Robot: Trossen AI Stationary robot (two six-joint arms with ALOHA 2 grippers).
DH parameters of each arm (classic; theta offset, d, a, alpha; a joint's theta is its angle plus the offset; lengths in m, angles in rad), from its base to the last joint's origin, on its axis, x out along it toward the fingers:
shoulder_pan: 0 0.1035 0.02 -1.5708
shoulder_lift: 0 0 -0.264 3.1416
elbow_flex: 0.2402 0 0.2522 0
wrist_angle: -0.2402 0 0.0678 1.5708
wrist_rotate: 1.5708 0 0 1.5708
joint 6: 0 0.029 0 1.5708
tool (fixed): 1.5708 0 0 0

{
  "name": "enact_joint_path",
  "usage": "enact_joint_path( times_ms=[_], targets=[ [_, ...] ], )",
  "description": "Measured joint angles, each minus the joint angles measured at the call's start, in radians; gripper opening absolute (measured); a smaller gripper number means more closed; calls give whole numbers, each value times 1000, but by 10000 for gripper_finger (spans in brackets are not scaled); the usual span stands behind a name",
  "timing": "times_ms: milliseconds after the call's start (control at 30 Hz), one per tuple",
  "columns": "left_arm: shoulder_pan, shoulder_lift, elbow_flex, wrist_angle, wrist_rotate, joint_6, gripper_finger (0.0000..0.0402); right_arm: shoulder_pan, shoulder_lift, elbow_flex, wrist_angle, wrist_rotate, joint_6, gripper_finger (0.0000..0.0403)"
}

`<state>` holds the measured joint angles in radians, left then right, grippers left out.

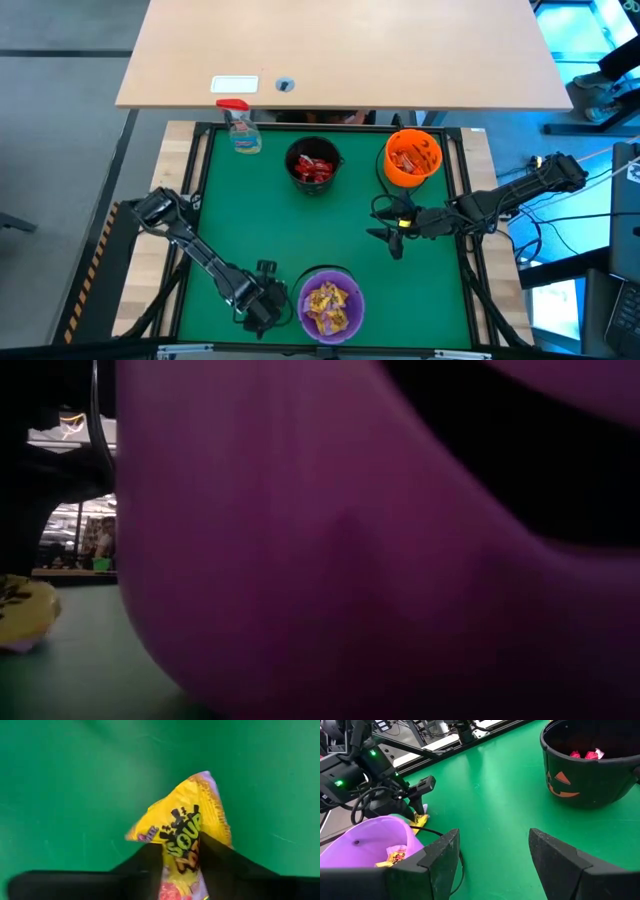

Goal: Sort candy
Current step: Put the yellow candy into the violet bucket

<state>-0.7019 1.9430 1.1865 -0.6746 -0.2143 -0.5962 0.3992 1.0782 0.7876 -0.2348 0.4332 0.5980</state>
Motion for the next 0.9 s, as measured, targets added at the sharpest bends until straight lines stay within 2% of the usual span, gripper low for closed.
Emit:
enact_joint_path(
  times_ms=[133,200,433,633,700,767,833,900],
  targets=[
    [4,-38,-5,-35,-19,2,37,0,0,0,0,0,0,237],
    [10,-64,-9,-81,-18,0,13,0,0,0,0,0,0,237],
    [15,-235,-8,-186,-93,-27,13,0,0,0,1,0,0,237],
    [9,-414,42,-153,-270,9,5,0,0,0,1,0,0,237],
    [6,-455,60,-47,-329,95,6,0,0,0,0,1,0,237],
    [6,-481,62,128,-353,226,8,0,0,0,0,5,0,237],
    [13,-477,63,294,-336,362,9,0,0,0,0,10,0,237],
    [29,-451,63,408,-275,468,9,0,0,0,0,11,2,237]
  ],
)
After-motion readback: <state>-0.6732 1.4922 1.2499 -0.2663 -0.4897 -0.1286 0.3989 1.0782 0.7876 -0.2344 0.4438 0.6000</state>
